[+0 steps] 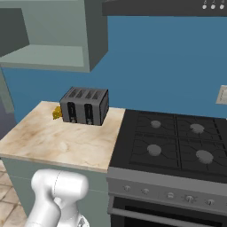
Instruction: Close all open cabinet doors.
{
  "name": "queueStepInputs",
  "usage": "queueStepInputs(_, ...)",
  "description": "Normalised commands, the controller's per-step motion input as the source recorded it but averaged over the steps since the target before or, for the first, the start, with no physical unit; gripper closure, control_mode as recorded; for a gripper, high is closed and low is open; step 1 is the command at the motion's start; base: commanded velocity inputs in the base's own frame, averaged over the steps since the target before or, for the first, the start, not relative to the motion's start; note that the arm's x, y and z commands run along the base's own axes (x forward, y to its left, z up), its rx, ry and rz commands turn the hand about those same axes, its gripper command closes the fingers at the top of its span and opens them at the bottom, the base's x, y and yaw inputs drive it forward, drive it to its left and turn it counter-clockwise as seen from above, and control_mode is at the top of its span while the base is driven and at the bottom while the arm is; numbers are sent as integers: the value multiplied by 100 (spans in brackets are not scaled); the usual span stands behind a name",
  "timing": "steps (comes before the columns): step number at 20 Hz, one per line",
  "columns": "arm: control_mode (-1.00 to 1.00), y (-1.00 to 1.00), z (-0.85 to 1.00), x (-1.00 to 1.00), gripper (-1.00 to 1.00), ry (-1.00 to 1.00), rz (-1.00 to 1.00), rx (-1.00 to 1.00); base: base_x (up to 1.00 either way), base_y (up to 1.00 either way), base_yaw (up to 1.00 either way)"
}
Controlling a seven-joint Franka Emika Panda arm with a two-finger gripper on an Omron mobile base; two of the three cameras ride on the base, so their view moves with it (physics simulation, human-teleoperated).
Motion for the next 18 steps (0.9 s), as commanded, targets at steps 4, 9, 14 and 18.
queueStepInputs(4,-100,-25,0,63,-100,0,0,0,0,0,0)
queueStepInputs(9,-100,-35,0,60,-100,0,2,0,0,0,0)
queueStepInputs(14,-100,-43,0,51,-100,-1,7,0,0,0,0)
queueStepInputs(18,-100,-49,-1,46,-100,-1,11,0,0,0,0)
